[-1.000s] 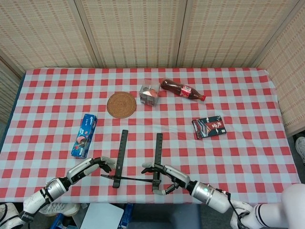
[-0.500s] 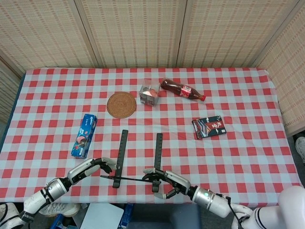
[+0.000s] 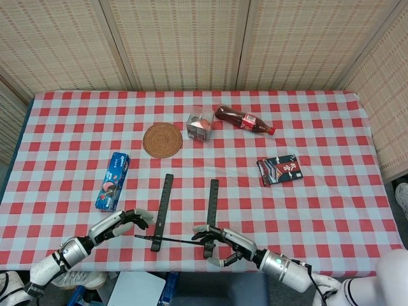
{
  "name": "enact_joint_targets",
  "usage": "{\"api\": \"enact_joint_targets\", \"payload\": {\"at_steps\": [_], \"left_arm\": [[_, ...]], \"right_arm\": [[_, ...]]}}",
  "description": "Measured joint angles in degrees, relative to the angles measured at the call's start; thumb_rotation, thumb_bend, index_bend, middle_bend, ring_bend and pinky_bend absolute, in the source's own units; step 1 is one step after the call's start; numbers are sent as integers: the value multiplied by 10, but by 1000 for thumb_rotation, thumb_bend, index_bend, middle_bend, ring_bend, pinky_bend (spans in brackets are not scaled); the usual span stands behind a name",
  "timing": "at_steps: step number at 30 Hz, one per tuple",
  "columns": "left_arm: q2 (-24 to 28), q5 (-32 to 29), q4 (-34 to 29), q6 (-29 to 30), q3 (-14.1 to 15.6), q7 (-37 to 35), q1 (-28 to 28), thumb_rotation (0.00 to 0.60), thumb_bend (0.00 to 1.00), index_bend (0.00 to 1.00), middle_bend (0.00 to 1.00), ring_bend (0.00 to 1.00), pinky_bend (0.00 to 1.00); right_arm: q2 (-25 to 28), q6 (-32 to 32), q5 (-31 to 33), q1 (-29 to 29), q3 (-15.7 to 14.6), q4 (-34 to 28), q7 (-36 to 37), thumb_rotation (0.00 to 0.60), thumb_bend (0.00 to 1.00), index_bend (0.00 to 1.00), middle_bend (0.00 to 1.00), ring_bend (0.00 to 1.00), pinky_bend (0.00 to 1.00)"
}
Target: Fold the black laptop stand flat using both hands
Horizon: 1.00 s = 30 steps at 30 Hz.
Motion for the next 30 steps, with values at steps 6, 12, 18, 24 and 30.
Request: {"api": "enact_joint_targets", "payload": {"at_steps": [6, 12, 18, 24, 30], "left_arm": [[5, 0, 17, 22, -6, 54, 13, 346, 170, 240, 312, 295, 315], [12, 6, 32, 40, -7, 127, 29, 389, 170, 227, 290, 273, 315], [11, 12, 39, 36, -4, 187, 37, 549, 170, 226, 261, 242, 313], [-10, 18, 51, 14, -1, 258, 39, 595, 169, 237, 261, 241, 309], [-43, 12, 63, -2, -9, 323, 43, 600, 201, 354, 261, 241, 309]], "right_arm": [[48, 13, -9, 7, 12, -42, -62, 600, 327, 123, 207, 127, 143], [113, 32, -10, 14, 33, -100, -105, 600, 328, 123, 207, 127, 143], [166, 34, 5, 20, 53, -141, -137, 600, 326, 123, 207, 127, 143], [181, 24, 20, 18, 59, -155, -150, 600, 323, 123, 207, 127, 143], [178, 19, 24, 12, 59, -150, -145, 600, 317, 123, 207, 127, 143]]}}
